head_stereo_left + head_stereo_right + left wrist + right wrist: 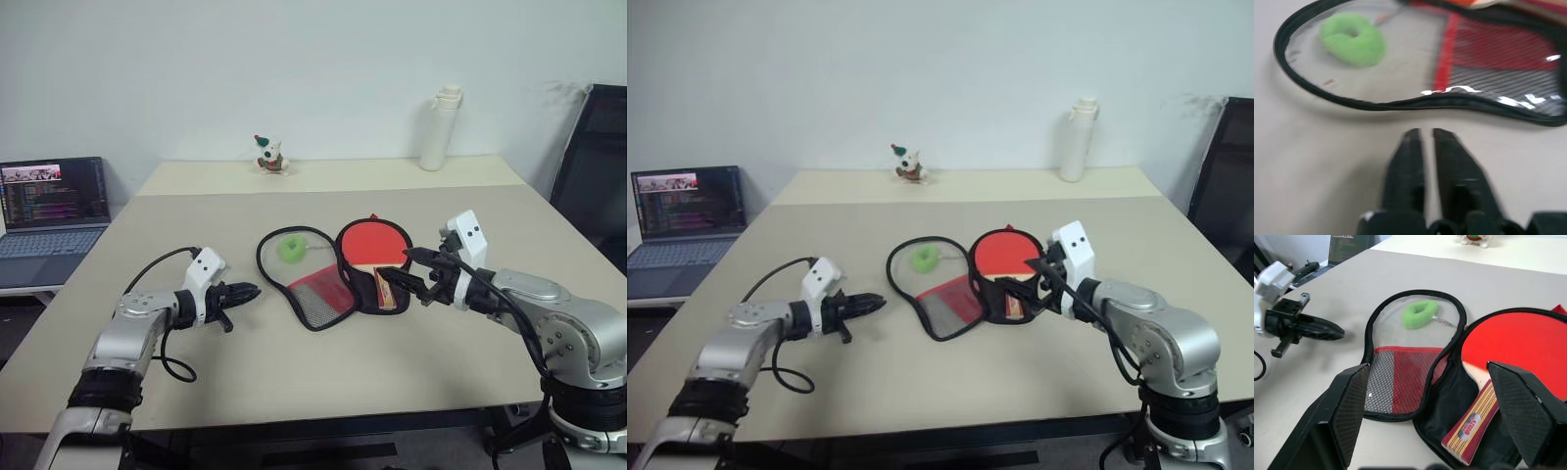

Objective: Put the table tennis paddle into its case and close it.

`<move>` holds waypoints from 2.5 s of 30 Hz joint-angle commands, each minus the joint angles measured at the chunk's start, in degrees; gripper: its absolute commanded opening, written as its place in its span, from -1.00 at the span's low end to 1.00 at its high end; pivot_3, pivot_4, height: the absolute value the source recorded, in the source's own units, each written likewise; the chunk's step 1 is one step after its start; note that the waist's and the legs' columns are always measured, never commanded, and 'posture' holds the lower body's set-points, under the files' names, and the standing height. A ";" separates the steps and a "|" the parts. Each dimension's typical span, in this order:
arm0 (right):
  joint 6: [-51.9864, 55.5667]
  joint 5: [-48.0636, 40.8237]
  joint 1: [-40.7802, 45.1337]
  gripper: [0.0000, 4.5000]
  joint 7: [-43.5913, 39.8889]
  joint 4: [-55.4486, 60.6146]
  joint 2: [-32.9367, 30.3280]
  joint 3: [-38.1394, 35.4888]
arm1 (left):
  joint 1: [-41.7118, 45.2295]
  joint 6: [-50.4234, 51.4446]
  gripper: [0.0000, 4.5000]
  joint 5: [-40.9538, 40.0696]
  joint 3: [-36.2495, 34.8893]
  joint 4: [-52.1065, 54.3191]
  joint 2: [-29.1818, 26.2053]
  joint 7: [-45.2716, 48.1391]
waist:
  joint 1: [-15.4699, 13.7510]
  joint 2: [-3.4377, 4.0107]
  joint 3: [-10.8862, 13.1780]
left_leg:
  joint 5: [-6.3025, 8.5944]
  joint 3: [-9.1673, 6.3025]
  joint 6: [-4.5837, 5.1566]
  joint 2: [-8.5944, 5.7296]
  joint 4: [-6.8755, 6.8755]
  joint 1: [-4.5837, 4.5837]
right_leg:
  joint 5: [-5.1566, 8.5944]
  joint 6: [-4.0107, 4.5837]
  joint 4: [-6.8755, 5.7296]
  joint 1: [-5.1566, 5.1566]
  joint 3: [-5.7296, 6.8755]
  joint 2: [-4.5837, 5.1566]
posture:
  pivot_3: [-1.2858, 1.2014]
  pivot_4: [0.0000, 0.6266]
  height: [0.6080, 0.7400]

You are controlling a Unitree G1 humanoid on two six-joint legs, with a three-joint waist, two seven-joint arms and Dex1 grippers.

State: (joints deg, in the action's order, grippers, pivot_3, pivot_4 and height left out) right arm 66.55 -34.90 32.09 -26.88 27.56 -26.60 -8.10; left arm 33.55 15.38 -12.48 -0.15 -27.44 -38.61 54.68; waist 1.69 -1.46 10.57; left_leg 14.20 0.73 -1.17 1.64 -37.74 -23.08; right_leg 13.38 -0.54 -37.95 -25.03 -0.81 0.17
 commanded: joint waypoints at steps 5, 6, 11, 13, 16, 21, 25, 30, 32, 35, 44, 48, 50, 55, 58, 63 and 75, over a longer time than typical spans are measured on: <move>-3.64 0.11 -0.35 0.86 1.63 1.88 -0.32 -0.03 | 5.35 -5.83 -0.98 5.24 1.79 -9.95 3.47 -3.36 | 0.04 -0.01 0.00 | 0.02 0.00 0.03 0.00 0.00 -0.02 | 0.00 0.00 0.00 -0.02 -0.01 0.01 | 0.03 -0.52 1.00; -3.88 0.12 -0.36 0.86 1.78 1.91 -0.36 -0.03 | 5.89 -6.15 -0.98 5.43 1.69 -11.07 4.01 -3.59 | -0.02 -0.01 0.00 | 0.02 0.01 0.03 0.01 0.00 -0.02 | 0.00 0.00 -0.01 -0.02 -0.01 0.00 | 0.03 -0.52 1.00; -4.87 -0.05 -0.94 0.86 1.76 1.73 -1.19 -0.07 | 9.21 -8.21 -0.98 5.41 1.19 -16.35 7.93 -4.62 | -0.16 -0.03 -0.02 | 0.02 -0.02 0.03 -0.01 -0.08 -0.01 | -0.01 0.00 -0.04 0.02 0.03 0.01 | 0.03 -0.52 1.00; -5.50 0.12 -1.33 0.86 1.66 1.46 -1.71 -0.26 | 11.03 -8.52 -0.98 5.81 1.69 -17.62 9.66 -4.94 | -0.23 -0.04 -0.02 | 0.02 -0.01 0.03 -0.03 -0.09 -0.03 | -0.01 -0.01 -0.03 0.03 0.04 0.02 | 0.03 -0.52 1.00; -6.60 0.69 -1.69 0.86 1.82 0.55 -2.56 -0.72 | 15.51 -8.85 -0.98 6.81 2.83 -19.50 13.15 -5.46 | -0.52 -0.07 -0.01 | 0.02 0.00 0.03 -0.07 -0.13 -0.09 | -0.01 -0.02 -0.02 0.03 0.08 0.04 | 0.03 -0.52 1.00; -7.46 0.02 -3.05 0.86 0.56 -0.27 -5.06 -2.32 | 22.62 -8.47 -0.98 6.71 3.39 -20.13 18.04 -3.42 | -0.68 -0.12 0.00 | 0.02 0.03 0.03 -0.10 -0.20 -0.27 | -0.02 -0.03 0.03 -0.02 0.18 0.03 | 0.03 -0.52 1.00; -6.69 -1.26 -6.30 0.86 -1.91 -1.16 -9.68 -6.00 | 28.98 -8.90 -0.98 6.00 2.54 -23.34 22.29 -4.05 | -0.71 -0.12 0.00 | 0.04 0.04 0.07 -0.10 -0.17 -0.34 | -0.02 -0.02 0.10 -0.06 0.19 0.01 | 0.03 -0.52 1.00; -7.08 -0.57 -9.27 0.86 -2.39 -2.91 -12.85 -8.11 | 35.26 -12.35 -0.98 7.35 2.47 -31.37 28.30 -6.69 | -0.72 -0.14 0.01 | 0.05 0.07 0.08 -0.12 -0.19 -0.36 | -0.02 -0.04 0.14 -0.05 0.22 0.01 | 0.03 -0.52 1.00; -7.43 0.30 -9.57 0.86 -1.83 -3.53 -13.27 -7.84 | 37.20 -13.92 -0.98 7.88 2.40 -34.26 30.01 -7.96 | -0.54 -0.14 0.01 | 0.05 0.11 0.09 -0.13 -0.19 -0.35 | -0.02 -0.04 0.12 -0.05 0.18 0.00 | 0.03 -0.52 1.00; -8.21 1.77 -8.73 0.86 -0.37 -4.67 -12.68 -6.57 | 39.48 -15.47 -0.98 8.05 1.60 -37.55 30.99 -9.85 | 0.15 -0.16 0.02 | 0.05 0.11 0.09 -0.11 -0.17 -0.34 | -0.02 -0.04 0.11 -0.07 0.14 -0.03 | 0.03 -0.52 1.00; -10.72 3.97 -2.17 0.93 0.75 -14.57 -8.53 -3.32 | 36.23 -16.66 -1.00 6.00 -0.48 -33.87 27.28 -4.58 | 0.18 -0.16 0.02 | 0.05 0.21 0.10 -0.08 -0.15 -0.20 | -0.02 -0.04 0.00 -0.08 0.01 -0.11 | 0.03 -0.52 1.00; -13.24 5.94 3.07 0.93 0.24 -22.82 -4.95 0.14 | 26.57 -11.37 -1.00 1.63 -1.51 -17.04 22.35 3.88 | 0.69 -0.13 0.01 | 0.06 0.56 0.10 -0.01 0.00 0.07 | -0.03 -0.02 -0.08 -0.08 -0.12 -0.14 | 0.03 -0.52 1.00; -15.95 8.02 5.17 0.93 -0.53 -28.00 -3.15 2.56 | 20.57 -5.36 -1.00 -1.64 -2.79 -5.05 18.67 5.48 | 0.88 -0.14 0.01 | 0.05 0.61 0.09 0.10 0.01 0.07 | -0.04 0.01 -0.09 -0.11 -0.17 -0.17 | 0.03 -0.52 1.00; -22.37 12.29 9.39 0.93 -1.65 -40.19 1.08 5.98 | 8.98 5.81 -1.00 -5.71 -4.77 14.92 11.78 3.46 | 0.72 -0.14 0.01 | 0.05 0.57 0.09 0.10 -0.08 0.03 | -0.19 0.25 -0.12 -0.11 -0.26 -0.13 | 0.03 -0.52 1.00; -25.88 14.56 11.05 0.93 -2.53 -46.78 2.24 6.74 | 4.77 10.15 -1.00 -7.59 -5.83 22.18 9.74 1.47 | 0.21 -0.14 0.01 | 0.05 0.56 0.09 0.10 -0.10 0.05 | -0.19 0.25 -0.13 -0.05 -0.24 -0.02 | 0.03 -0.52 1.00; -30.29 17.26 13.91 0.93 -4.23 -56.73 3.54 7.16 | 1.41 13.48 -1.00 -9.20 -6.89 27.70 8.08 -1.48 | -0.28 -0.15 0.01 | 0.05 0.56 0.09 0.06 -0.16 0.02 | -0.24 0.17 -0.08 0.01 -0.19 0.14 | 0.03 -0.52 1.00; -33.17 21.63 15.59 0.93 -6.36 -65.01 3.64 7.97 | -0.15 14.65 -1.00 -11.04 -6.92 30.67 6.15 -3.88 | 0.17 -0.15 0.00 | 0.05 0.71 0.09 0.06 -0.14 0.11 | -0.29 0.14 -0.10 0.00 -0.25 0.05 | 0.03 -0.52 1.00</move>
State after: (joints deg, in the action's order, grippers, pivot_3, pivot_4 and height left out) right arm 33.14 -14.07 47.27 -32.51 -36.99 -22.47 -0.12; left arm 33.16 30.29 -22.59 -6.03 0.54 -31.52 51.06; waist 1.86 -1.61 10.57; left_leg 14.25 1.45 -1.08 1.70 -37.88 -22.97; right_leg 13.10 -0.40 -38.06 -25.03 -1.06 0.22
